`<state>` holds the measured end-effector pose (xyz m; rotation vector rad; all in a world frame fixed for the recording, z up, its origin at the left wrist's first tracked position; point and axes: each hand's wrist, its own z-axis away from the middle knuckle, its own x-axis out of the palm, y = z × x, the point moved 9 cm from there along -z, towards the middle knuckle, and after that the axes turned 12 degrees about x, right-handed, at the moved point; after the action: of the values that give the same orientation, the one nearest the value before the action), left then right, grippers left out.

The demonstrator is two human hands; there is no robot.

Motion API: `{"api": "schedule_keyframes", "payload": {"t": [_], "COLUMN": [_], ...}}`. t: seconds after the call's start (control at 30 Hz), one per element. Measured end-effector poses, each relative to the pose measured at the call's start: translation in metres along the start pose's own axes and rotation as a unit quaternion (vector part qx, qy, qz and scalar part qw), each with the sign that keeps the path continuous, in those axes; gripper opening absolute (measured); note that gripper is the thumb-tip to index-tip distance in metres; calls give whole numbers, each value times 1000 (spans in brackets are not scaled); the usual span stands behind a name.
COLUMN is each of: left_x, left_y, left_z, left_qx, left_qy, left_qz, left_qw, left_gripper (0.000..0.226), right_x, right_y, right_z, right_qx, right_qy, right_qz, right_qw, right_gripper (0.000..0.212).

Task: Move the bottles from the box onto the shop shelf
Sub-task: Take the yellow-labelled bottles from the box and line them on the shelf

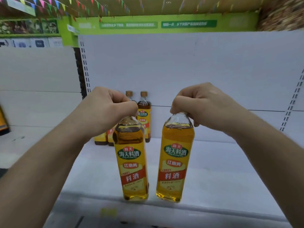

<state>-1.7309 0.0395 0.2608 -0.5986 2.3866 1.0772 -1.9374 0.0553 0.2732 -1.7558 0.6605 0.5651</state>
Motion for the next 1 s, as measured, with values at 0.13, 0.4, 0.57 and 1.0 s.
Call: {"api": "schedule_keyframes", "payload": {"t": [0.13,0.4,0.57,1.0], "left_x": [3,13,22,24], "left_y": [-21,-71,-98,-122], "left_z": [-26,-69,-85,-87], "left_qx": [25,77,70,46], "left_qy": [-38,-105,-145,-79], "left_qz": [16,34,49,100], "left_qw": [999,991,986,991], "left_gripper": [20,15,14,21], "right_x": [11,46,62,78], "right_y": [1,6,9,15], "right_z": [-23,-64,-85,-106], "right_qx": [38,106,133,130], "right_qy": [32,48,42,-13], "right_qz": [8,45,68,82], "right_qw": [999,992,988,988], "right_gripper": [21,22,20,22]}}
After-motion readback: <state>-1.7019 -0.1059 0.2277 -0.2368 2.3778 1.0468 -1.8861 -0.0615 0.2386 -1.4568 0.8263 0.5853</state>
